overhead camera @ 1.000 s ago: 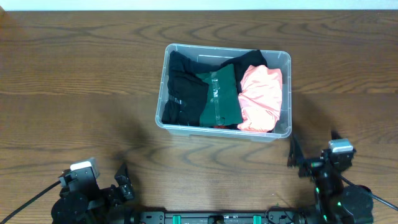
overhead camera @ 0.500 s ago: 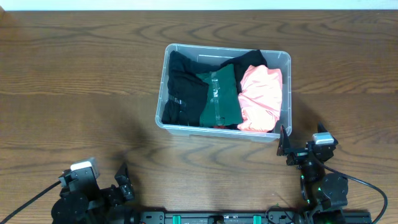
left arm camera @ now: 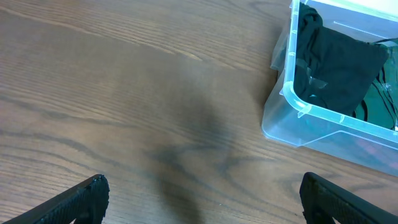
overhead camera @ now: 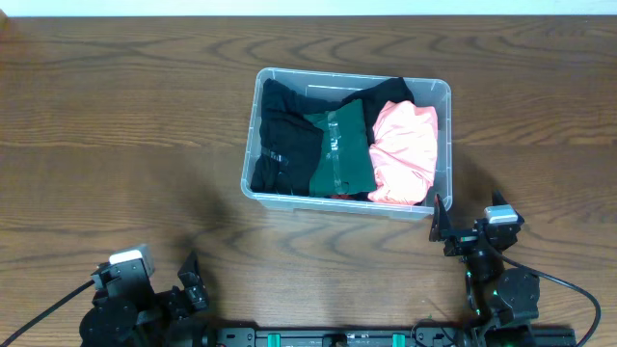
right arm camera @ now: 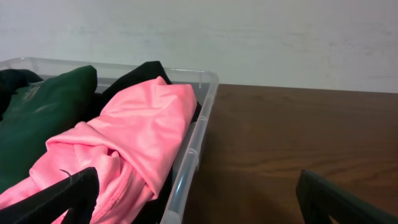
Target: Pack container
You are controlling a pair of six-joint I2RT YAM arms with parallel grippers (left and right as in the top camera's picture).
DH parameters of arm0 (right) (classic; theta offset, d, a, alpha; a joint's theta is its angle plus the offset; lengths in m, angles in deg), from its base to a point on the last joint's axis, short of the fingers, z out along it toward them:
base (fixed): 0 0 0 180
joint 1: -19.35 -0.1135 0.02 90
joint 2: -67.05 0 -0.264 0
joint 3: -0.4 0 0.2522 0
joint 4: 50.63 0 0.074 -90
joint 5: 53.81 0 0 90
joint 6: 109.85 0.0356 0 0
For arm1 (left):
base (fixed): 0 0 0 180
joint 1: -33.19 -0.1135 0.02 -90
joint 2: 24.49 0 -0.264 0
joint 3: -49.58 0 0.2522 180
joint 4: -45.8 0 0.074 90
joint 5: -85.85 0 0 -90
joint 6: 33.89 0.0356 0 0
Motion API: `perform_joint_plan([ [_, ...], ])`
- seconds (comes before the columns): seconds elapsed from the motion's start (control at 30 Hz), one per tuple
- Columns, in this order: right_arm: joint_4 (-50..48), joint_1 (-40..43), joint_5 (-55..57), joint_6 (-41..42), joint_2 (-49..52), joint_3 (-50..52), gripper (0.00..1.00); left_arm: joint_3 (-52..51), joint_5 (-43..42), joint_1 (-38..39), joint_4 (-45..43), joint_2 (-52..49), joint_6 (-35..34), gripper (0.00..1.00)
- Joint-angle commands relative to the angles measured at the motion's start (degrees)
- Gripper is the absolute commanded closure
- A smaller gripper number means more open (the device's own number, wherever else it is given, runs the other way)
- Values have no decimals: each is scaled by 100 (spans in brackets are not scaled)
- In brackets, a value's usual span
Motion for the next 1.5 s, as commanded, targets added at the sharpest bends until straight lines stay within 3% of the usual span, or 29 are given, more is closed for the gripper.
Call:
perform_joint_plan([
  [0.0, 20, 44, 24, -26, -46, 11, 1, -11, 9, -13, -4, 17, -33, 2],
  [0.23, 20, 44, 24, -26, -46, 11, 1, -138, 42, -11, -83, 94, -22, 2],
  [0.33, 20, 44, 24, -24, -46, 11, 1, -627, 55, -15, -568, 310, -7, 2],
  [0.53, 20, 44, 24, -26, -46, 11, 1, -2632, 2, -15, -2717, 1189, -13, 2],
  [0.73, 20, 44, 24, -26, -46, 11, 1, -4074, -138, -15, -5169, 1154, -31, 2],
  [0.87, 20, 44, 24, -26, -46, 11, 1, -4721, -120, -13, -6131, 1167, -33, 2],
  [1.47, 20, 44, 24, -26, -46, 11, 1, -4791, -122, -9, -6269, 1174, -31, 2],
])
